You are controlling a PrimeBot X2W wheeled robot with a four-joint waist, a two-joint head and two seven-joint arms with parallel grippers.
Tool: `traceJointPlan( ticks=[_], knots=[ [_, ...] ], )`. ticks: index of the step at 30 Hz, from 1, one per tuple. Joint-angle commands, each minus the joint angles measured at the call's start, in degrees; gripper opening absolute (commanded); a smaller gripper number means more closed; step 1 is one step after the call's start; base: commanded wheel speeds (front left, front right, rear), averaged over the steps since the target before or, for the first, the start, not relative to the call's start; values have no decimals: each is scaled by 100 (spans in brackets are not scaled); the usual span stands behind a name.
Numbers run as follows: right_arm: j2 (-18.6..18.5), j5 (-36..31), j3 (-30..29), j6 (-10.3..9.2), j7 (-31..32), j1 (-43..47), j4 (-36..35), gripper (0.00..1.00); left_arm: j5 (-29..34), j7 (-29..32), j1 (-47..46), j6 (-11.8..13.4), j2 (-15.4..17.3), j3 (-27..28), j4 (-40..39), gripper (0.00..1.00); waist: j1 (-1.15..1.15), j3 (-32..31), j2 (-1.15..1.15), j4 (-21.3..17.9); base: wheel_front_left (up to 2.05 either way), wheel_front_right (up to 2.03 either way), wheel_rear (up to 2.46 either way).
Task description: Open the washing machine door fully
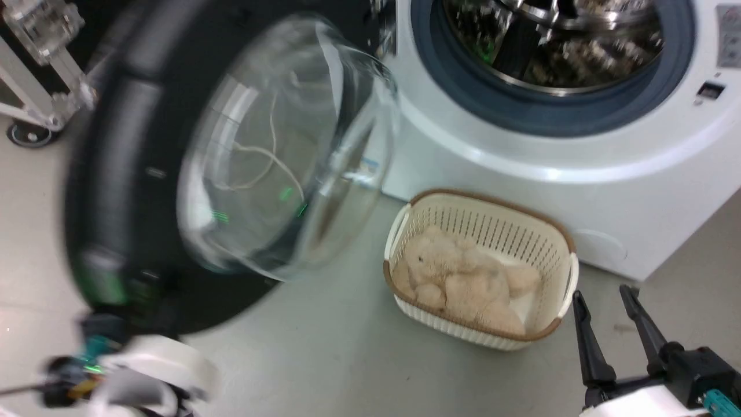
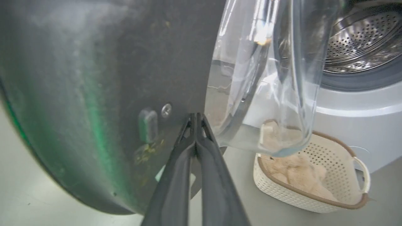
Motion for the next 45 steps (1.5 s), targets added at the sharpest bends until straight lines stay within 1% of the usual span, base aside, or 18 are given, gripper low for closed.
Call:
traceJointPlan(
  ticks=[1, 7, 12, 15, 18, 21, 22, 23, 26, 31, 35, 38, 40, 41, 42, 43, 44, 45],
  knots=[
    [17, -56, 14, -5, 37, -124, -72, 100, -78, -11, -207, 27, 200, 248, 114, 0, -1, 298, 0, -58, 0, 0, 0],
    [17, -203, 31, -5, 138, -274, -180, 100, -335, -45, -838, -85, 700, 831, 851, 0, -1, 730, 0, -173, 0, 0, 0],
    [17, -231, -5, -5, 159, -378, -202, 100, -546, -181, -1294, -164, 1056, 1257, 1648, 0, -1, 890, 0, -310, 0, 0, 0],
    [17, -238, -33, -5, 168, -378, -199, 100, -659, -350, -1449, -290, 1140, 1372, 1967, 0, -1, 911, 0, -355, 0, 0, 0],
    [17, -247, -39, -5, 165, -361, -176, 100, -705, -544, -1515, -341, 1201, 1463, 2216, 0, -1, 889, 0, -392, 0, 0, 0],
    [17, -226, -67, -5, 155, -357, -144, 100, -703, -706, -1539, -410, 1200, 1442, 2367, 0, -1, 827, 0, -403, 0, 0, 0],
    [17, -217, -72, -5, 150, -356, -131, 100, -678, -764, -1539, -427, 1190, 1410, 2395, 0, -1, 793, 0, -402, 0, 0, 0],
    [17, -218, -75, -5, 126, -339, -78, 100, -571, -969, -1508, -461, 1141, 1292, 2389, 0, -1, 653, 0, -402, 0, 0, 0],
    [17, -223, -107, -5, 72, -306, -7, 100, -501, -1156, -1415, -474, 1028, 1218, 2214, 0, -1, 449, 0, -427, 0, 0, 0],
    [17, -236, -230, -5, -39, -236, 82, 100, -280, -1310, -1072, -452, 693, 920, 1489, 0, -1, 14, 0, -558, 0, 0, 0],
    [17, -255, -309, -5, -124, -173, 53, 100, -128, -1343, -658, -400, 364, 595, 764, 0, -1, -303, 0, -781, 0, 0, 0],
    [17, -241, -339, -5, -170, -105, -3, 100, -55, -1353, -370, -368, 199, 404, 369, 0, -1, -464, 0, -988, 0, 0, 0],
    [17, -238, -345, -5, -195, -51, -42, 100, -58, -1358, -208, -339, 64, 307, 192, 0, -1, -544, 0, -1122, 0, 0, 0],
    [17, -238, -345, -5, -195, -51, -42, 100, -58, -1358, -208, -339, 64, 307, 192, 0, -1, -544, 0, -1122, 0, 0, 0],
    [17, -280, -316, -5, -214, 16, -69, 100, -62, -1364, -71, -295, -60, 242, 80, 0, -1, -602, 0, -1244, 0, 0, 0],
    [17, -305, -301, -5, -221, 50, -61, 100, -57, -1367, -5, -292, -112, 190, 48, 0, -1, -635, 0, -1302, 0, 0, 0],
    [17, -305, -301, -5, -221, 50, -61, 100, -57, -1367, -5, -292, -112, 190, 48, 0, -1, -635, 0, -1302, 0, 0, 0],
    [17, -340, -289, -5, -232, 125, -48, 100, 0, -1370, 123, -284, -192, 60, 28, 48, -1, -695, 0, -1407, 0, 0, 0]
  ],
)
